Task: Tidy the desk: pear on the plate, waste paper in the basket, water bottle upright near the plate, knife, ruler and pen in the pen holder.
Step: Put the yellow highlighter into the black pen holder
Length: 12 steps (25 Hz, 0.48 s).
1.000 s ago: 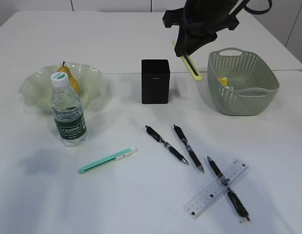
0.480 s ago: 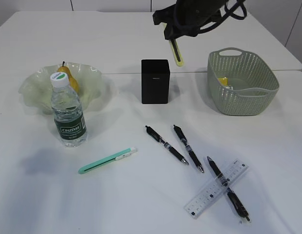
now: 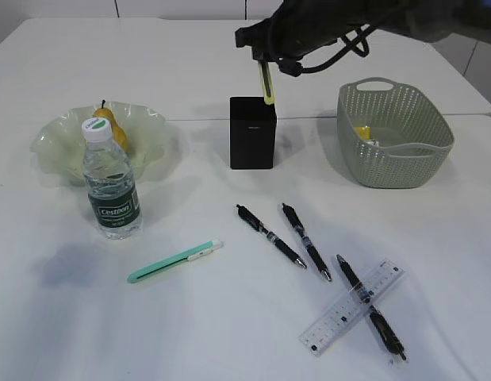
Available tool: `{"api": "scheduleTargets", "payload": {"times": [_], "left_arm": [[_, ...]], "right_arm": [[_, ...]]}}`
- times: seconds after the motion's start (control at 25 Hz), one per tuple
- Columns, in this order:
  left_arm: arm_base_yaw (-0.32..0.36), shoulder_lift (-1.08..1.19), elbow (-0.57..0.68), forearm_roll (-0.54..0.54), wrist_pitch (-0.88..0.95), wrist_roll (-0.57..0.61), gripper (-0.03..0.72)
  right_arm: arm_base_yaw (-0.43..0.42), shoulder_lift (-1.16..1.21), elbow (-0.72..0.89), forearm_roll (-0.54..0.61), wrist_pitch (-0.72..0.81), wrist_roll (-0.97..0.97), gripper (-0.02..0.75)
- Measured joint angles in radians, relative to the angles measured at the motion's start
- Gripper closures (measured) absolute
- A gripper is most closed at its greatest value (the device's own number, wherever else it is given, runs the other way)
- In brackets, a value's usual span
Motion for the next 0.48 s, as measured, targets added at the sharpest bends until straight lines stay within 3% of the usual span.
{"api": "scheduleTargets", "payload": {"times": [0.48], "left_arm": [[0.0,0.02,0.0,0.0,0.0,0.0,0.214]], "right_arm": [[0.0,0.079,-0.008,0.053,-0.187,-0.008,0.624]]}}
